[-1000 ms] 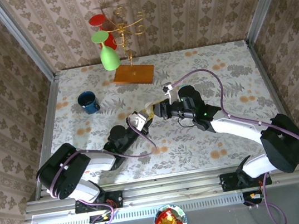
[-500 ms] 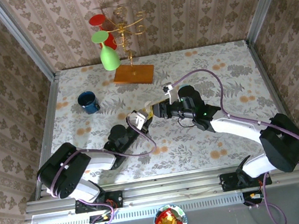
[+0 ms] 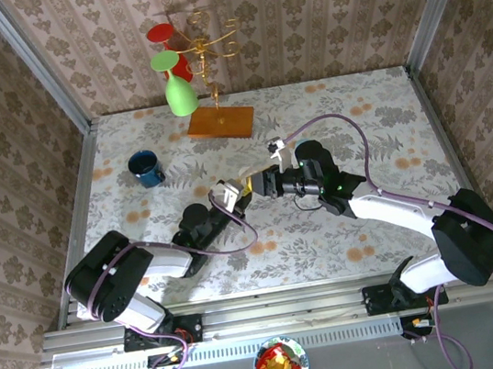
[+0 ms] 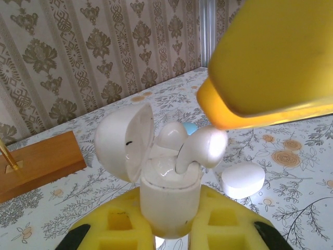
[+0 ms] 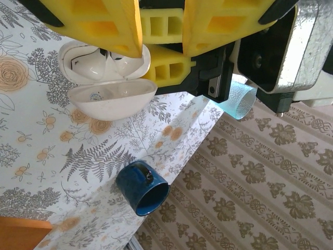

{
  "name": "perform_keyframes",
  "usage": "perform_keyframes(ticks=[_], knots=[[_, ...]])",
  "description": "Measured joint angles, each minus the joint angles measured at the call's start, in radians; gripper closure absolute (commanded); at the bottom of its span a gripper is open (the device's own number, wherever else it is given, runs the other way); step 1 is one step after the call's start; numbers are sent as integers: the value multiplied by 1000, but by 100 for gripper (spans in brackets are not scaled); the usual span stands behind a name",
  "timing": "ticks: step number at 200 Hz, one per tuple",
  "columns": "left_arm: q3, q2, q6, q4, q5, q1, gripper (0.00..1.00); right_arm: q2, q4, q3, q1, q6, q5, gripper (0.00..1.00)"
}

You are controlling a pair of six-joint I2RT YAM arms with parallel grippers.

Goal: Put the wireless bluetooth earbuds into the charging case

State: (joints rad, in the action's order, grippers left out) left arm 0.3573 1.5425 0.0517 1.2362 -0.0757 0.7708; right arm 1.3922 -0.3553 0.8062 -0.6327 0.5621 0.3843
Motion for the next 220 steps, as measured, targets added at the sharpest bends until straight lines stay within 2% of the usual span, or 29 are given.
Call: perform_keyframes(ticks=[85, 143, 220], knots=[[0, 0, -4, 0, -33, 0, 95, -41, 13, 0, 17, 17, -63, 68], [0, -10, -4, 1, -51, 0, 95, -29, 60, 2, 20, 0, -50, 77], [0, -14, -4, 6, -51, -1, 95, -18, 68, 3, 20, -6, -5, 79]])
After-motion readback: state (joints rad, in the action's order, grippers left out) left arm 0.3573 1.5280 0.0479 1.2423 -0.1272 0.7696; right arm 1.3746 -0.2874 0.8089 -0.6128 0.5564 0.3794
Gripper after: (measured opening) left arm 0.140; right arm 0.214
